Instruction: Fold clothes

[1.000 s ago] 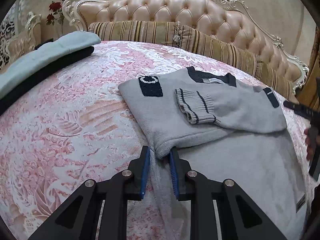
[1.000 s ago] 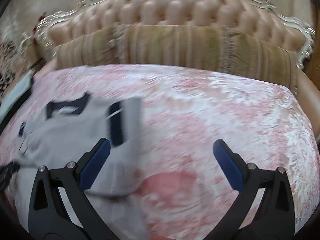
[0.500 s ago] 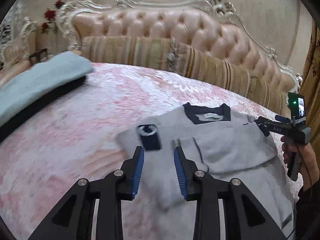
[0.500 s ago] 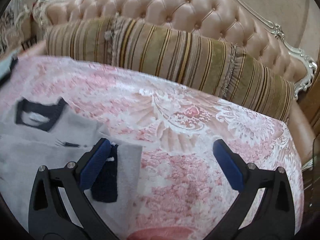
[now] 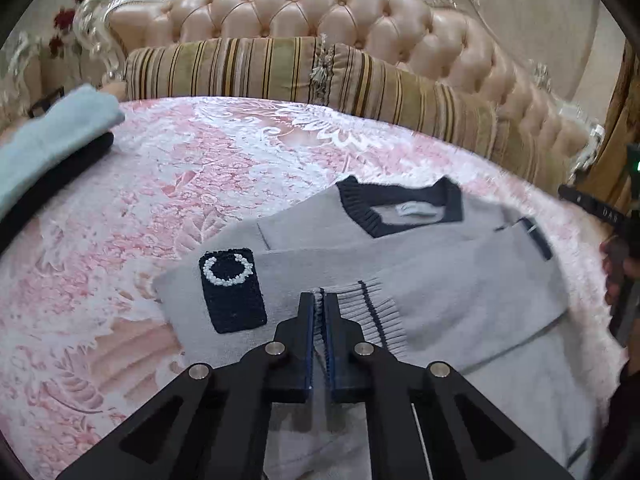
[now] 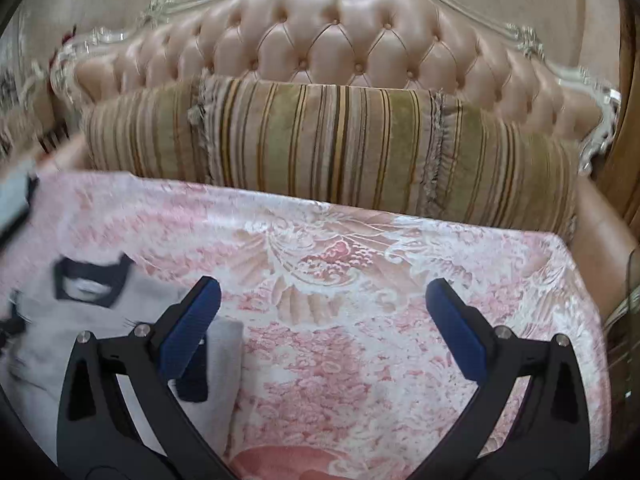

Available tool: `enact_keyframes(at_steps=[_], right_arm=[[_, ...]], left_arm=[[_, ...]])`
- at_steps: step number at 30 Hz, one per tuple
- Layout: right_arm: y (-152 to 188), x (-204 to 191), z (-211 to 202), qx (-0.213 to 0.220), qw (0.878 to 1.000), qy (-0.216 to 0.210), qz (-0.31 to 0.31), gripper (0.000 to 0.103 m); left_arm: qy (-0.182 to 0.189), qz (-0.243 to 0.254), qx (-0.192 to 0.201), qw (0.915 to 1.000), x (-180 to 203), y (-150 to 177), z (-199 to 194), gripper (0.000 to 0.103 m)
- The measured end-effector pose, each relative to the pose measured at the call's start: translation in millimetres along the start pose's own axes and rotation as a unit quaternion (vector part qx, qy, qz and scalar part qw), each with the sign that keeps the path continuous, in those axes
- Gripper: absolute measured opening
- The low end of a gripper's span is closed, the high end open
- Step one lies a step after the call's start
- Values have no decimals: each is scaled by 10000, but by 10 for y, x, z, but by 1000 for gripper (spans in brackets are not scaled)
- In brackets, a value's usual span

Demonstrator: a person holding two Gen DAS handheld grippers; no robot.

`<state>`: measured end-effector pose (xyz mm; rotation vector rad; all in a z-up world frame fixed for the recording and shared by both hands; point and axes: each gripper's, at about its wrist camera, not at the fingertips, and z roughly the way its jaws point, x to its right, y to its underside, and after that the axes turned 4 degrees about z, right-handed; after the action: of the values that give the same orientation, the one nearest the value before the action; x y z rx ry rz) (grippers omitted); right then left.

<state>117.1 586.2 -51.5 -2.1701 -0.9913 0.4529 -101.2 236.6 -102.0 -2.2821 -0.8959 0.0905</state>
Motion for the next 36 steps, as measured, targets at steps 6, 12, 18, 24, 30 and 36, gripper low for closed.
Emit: enact_keyframes(at_steps=[6, 12, 18, 24, 30, 36], right_arm=[[2, -80, -5, -259, 9928, -1149, 237, 103], [98, -263, 87, -547, 9834, -1717, 215, 103], [121, -275, 234, -735, 9746, -2066, 446, 103], [-145, -413, 404, -1205, 9666, -2262, -68, 103], [-168, -818, 569, -1688, 9677, -1658, -866, 101], [-48, -914, 744, -1590, 9704, -715, -1670, 38]], left_arm=[[123, 90, 103, 9998, 23, -24, -79, 4], [102, -5, 174, 9998, -94, -50, -217, 4], [111, 77, -29, 9999, -80, 3, -109, 4], [96, 44, -62, 9999, -100, 12, -94, 4], [139, -33, -57, 9999, -136, 9, -89, 4], [186, -83, -8, 9998, -153, -6, -122, 4]])
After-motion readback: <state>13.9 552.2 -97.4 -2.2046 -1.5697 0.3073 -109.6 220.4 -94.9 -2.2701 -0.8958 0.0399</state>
